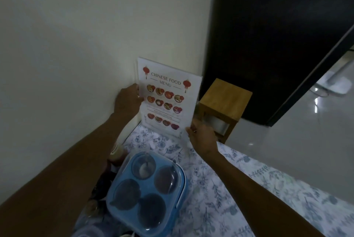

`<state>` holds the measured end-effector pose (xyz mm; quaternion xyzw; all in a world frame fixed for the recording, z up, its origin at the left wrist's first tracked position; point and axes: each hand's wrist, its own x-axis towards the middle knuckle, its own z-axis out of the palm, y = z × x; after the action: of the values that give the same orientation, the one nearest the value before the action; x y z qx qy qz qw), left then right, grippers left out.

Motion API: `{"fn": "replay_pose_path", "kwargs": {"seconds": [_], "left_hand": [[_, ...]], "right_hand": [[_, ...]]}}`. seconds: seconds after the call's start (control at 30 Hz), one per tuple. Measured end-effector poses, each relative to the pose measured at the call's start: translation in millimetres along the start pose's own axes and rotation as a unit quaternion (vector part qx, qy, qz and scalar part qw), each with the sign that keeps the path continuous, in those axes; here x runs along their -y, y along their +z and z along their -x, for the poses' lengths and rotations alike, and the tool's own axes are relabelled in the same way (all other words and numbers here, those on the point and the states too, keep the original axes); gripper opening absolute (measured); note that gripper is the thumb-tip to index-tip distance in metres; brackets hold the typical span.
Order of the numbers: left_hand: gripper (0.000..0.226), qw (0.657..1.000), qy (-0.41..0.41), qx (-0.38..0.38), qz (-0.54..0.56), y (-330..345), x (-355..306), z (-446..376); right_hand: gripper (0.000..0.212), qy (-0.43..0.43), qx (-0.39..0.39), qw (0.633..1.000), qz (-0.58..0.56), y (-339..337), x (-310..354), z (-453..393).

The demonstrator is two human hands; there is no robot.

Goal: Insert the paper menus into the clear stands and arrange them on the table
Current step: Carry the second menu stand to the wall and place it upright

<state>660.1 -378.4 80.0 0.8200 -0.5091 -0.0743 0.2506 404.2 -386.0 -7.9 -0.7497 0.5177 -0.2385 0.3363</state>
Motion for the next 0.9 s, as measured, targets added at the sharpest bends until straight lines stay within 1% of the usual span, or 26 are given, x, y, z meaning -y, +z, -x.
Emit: {"fn": "replay_pose_path", "kwargs": {"seconds": [0.17, 0.27, 0.4, 0.5, 0.6, 0.7, 0.77, 0.9], "left_hand": [[0.028, 1.0, -0.006, -0.012, -0.016, 4.7, 1.0, -6.1], [0.033, 1.0, -0.011, -0.007, 0.002, 6.7, 1.3, -3.8], [0.043, 0.998, -0.04, 0.008, 0.042, 6.0, -6.7, 1.2], [0.049, 0.997, -0.038, -0.006, 0.064, 7.9, -12.1, 10.3], [0.051, 0.997, -0.036, -0.017, 0.058, 8.1, -18.5, 21.7], [0.052, 0.998, -0.034, -0.008, 0.044, 4.0, -23.3, 29.7], [0.057, 0.999, -0.036, 0.006, 0.041, -0.6, -22.8, 33.3], [0.058, 0.999, -0.013, 0.034, 0.024, -9.0, -28.0, 45.9]], "right_hand": [[0.021, 0.002, -0.007, 1.0, -0.007, 4.7, 0.8, -8.6], [0.021, 0.003, -0.016, 1.0, 0.001, 6.1, -0.1, -9.3], [0.018, 0.003, -0.028, 1.0, 0.008, 9.8, 1.8, -6.3], [0.018, 0.01, -0.025, 1.0, 0.002, 11.2, 2.7, -5.5], [0.019, 0.028, -0.01, 1.0, 0.004, 10.0, 8.0, -5.9], [0.021, 0.026, -0.004, 1.0, 0.005, 8.5, 12.2, -7.1], [0.022, 0.03, 0.005, 1.0, 0.004, 5.7, 13.3, -7.1], [0.022, 0.059, 0.021, 0.998, 0.004, -5.9, 13.7, 3.2]]}}
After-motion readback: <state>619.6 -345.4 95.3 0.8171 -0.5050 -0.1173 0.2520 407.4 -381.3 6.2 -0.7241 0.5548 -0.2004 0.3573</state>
